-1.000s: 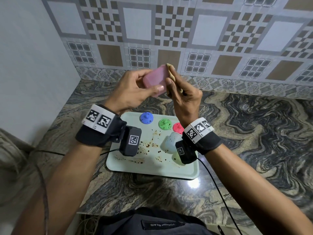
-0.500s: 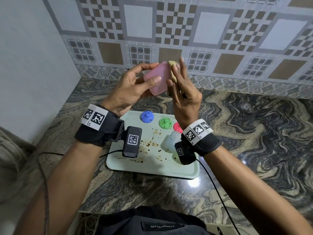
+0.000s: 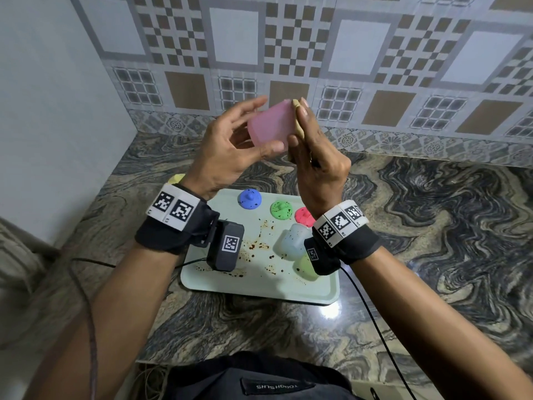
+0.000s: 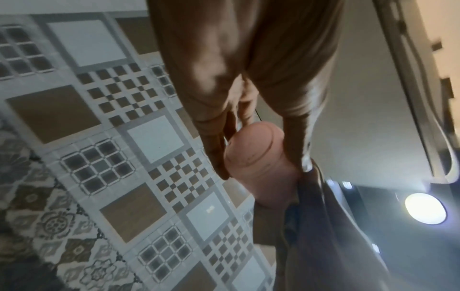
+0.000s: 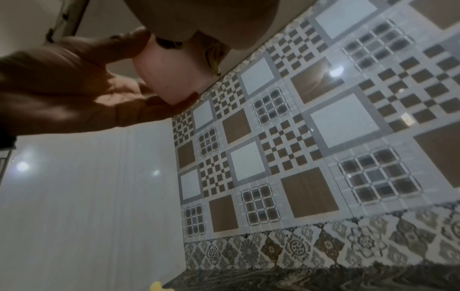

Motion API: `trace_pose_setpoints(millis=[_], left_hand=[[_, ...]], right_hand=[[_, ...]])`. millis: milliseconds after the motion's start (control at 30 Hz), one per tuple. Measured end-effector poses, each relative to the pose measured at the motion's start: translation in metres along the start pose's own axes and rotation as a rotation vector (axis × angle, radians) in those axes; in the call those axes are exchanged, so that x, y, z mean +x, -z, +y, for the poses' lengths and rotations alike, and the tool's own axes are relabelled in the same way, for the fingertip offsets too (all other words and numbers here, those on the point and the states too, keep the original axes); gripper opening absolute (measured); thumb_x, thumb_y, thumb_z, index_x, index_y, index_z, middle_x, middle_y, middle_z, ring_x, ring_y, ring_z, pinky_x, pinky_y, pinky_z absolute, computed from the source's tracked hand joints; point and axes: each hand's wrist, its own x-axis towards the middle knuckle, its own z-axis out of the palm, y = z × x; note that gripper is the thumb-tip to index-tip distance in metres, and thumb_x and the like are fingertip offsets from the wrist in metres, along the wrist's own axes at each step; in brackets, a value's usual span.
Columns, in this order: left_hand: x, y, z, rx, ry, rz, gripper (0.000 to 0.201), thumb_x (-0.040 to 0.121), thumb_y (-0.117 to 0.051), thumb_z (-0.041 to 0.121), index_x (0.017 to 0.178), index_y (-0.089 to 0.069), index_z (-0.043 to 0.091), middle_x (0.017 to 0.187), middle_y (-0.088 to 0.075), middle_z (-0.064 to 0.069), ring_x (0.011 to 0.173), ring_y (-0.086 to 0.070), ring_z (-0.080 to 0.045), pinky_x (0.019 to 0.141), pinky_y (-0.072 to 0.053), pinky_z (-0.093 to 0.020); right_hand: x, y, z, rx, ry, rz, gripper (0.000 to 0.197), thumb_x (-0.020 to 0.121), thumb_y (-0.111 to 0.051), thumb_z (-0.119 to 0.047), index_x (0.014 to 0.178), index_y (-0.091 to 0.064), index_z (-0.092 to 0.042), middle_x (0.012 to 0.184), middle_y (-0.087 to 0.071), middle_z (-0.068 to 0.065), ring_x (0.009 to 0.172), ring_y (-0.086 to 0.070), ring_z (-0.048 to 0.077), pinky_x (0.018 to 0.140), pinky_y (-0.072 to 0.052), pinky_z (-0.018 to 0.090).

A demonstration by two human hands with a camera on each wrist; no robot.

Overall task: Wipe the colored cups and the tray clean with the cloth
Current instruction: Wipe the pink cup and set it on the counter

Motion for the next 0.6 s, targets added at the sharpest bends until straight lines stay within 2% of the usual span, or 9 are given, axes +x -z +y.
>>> trace_pose_setpoints(millis=[67,133,233,300,333,400,467,533,600], left_hand=[[0.002,0.004,0.001,-0.217,0.151,-0.085,0.059,0.086,-0.07,0.033,0.133,-0.052,0.001,0.126,-0.062,-0.017,0.114,-0.063,-0.023,0.095,-0.053,-0.034],[0.004,0.008,0.003,-0.289,0.251,-0.139,0.045,0.095,-0.056,0.023,0.133,-0.051,-0.002,0.123,-0.064,-0.02,0.109,-0.064,-0.024,0.092,-0.054,-0.032],[0.005,0.011,0.003,-0.263,0.265,-0.125,0.054,0.085,-0.064,0.022,0.133,-0.053,0.0,0.118,-0.067,-0.016,0.104,-0.067,-0.021,0.082,-0.057,-0.028],[0.004,0.01,0.005,-0.089,0.174,-0.072,0.061,0.077,-0.074,0.024,0.132,-0.055,0.005,0.121,-0.067,-0.01,0.106,-0.067,-0.017,0.084,-0.056,-0.027],[0.004,0.008,0.006,0.06,0.099,-0.038,0.065,0.075,-0.079,0.024,0.133,-0.055,0.007,0.125,-0.065,-0.007,0.11,-0.066,-0.014,0.088,-0.055,-0.025],[0.007,0.006,0.005,0.268,-0.037,-0.004,0.072,0.07,-0.085,0.023,0.134,-0.055,0.01,0.132,-0.06,-0.003,0.117,-0.06,-0.009,0.094,-0.051,-0.021],[0.009,0.008,0.004,0.253,-0.015,-0.015,0.082,0.063,-0.089,0.029,0.135,-0.055,0.009,0.134,-0.059,-0.002,0.119,-0.059,-0.008,0.096,-0.05,-0.022],[0.011,0.011,0.001,0.146,0.125,-0.064,0.09,0.058,-0.091,0.038,0.134,-0.055,0.007,0.129,-0.064,-0.004,0.115,-0.063,-0.011,0.097,-0.052,-0.029],[0.011,0.011,-0.002,0.092,0.243,-0.126,0.079,0.065,-0.085,0.039,0.131,-0.058,0.007,0.117,-0.07,-0.003,0.107,-0.067,-0.016,0.096,-0.053,-0.035]], right_hand=[[0.003,0.001,-0.001,-0.006,-0.025,-0.014,0.039,0.101,-0.054,-0.013,0.132,-0.052,0.01,0.134,-0.057,0.029,0.125,-0.059,0.021,0.095,-0.058,0.033],[0.004,0.001,0.0,-0.024,-0.058,-0.003,0.039,0.101,-0.053,-0.015,0.131,-0.055,0.01,0.134,-0.058,0.027,0.125,-0.058,0.017,0.1,-0.054,0.031],[0.001,-0.001,0.002,-0.006,-0.069,-0.017,0.038,0.102,-0.053,-0.014,0.132,-0.055,0.009,0.134,-0.058,0.026,0.125,-0.06,0.02,0.098,-0.056,0.034],[0.001,-0.003,0.003,0.026,-0.111,-0.028,0.039,0.101,-0.054,-0.014,0.133,-0.055,0.008,0.133,-0.06,0.025,0.109,-0.07,0.025,0.086,-0.061,0.03],[0.002,-0.003,0.003,0.044,-0.145,-0.029,0.039,0.101,-0.055,-0.014,0.133,-0.055,0.008,0.131,-0.061,0.025,0.098,-0.073,0.02,0.081,-0.06,0.022],[0.002,-0.004,0.004,0.069,-0.189,-0.032,0.04,0.099,-0.058,-0.011,0.134,-0.054,0.009,0.12,-0.067,0.028,0.084,-0.067,-0.003,0.074,-0.055,0.009],[0.001,-0.004,0.005,0.078,-0.2,-0.029,0.039,0.099,-0.058,-0.009,0.135,-0.054,0.007,0.111,-0.071,0.028,0.076,-0.062,-0.014,0.072,-0.051,0.006],[0.001,-0.004,0.005,0.08,-0.2,-0.016,0.04,0.1,-0.057,-0.011,0.136,-0.053,0.005,0.118,-0.069,0.024,0.078,-0.066,-0.007,0.073,-0.054,0.01],[-0.001,-0.005,0.005,0.072,-0.19,-0.014,0.041,0.101,-0.056,-0.015,0.137,-0.053,0.003,0.129,-0.065,0.02,0.086,-0.074,0.016,0.076,-0.06,0.021]])
